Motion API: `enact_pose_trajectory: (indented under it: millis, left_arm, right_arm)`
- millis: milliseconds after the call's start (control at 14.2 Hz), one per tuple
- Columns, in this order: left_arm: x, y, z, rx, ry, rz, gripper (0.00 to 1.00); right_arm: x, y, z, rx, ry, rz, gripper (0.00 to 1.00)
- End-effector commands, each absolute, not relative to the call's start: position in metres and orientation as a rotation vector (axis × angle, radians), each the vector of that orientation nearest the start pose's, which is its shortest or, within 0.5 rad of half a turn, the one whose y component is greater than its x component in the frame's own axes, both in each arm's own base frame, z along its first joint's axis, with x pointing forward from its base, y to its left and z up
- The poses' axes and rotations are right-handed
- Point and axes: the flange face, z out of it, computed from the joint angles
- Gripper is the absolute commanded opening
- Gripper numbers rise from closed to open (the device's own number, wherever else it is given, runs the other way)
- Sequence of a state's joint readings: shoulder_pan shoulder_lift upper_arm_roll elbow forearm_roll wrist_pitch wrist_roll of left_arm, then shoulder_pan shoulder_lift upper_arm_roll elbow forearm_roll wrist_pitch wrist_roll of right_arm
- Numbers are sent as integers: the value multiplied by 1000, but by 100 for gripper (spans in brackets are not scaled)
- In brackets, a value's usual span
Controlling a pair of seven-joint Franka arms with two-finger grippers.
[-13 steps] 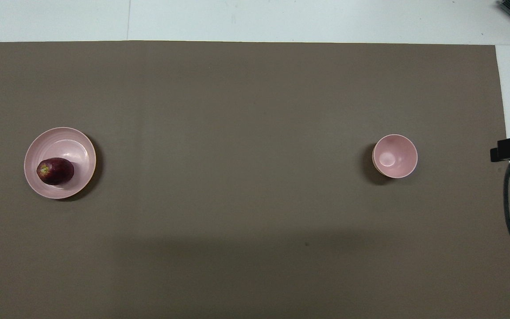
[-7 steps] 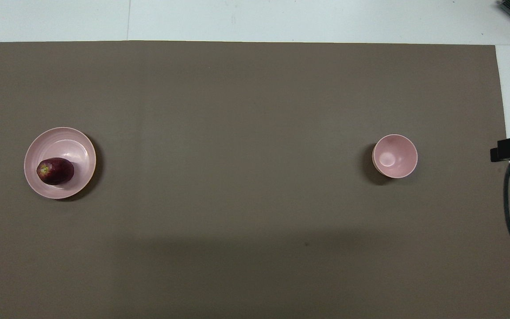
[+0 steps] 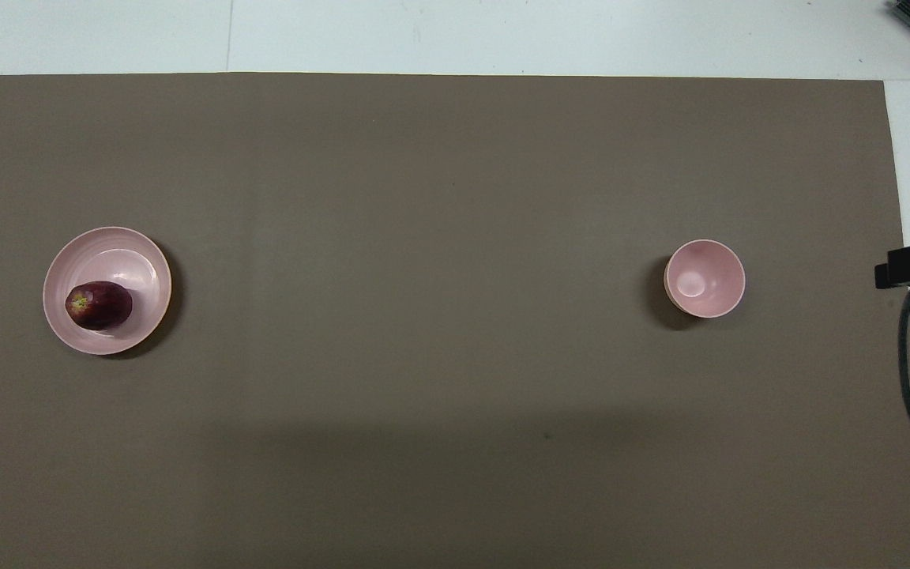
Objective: Move apple from plate to bowl
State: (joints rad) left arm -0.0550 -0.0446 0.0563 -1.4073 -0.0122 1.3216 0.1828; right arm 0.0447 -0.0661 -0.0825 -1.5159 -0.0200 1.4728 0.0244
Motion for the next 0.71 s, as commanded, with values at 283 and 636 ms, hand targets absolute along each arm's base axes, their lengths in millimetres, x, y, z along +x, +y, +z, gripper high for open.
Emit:
enact_pose_trajectory:
  millis: [283, 636]
  left_arm:
    - [504, -2, 701, -3137, 281, 62, 100]
    - [497, -1, 683, -3144, 301, 121, 100]
  right_arm:
    - [522, -26, 678, -3151, 68, -36, 100]
    - [522, -26, 678, -3151, 68, -33, 100]
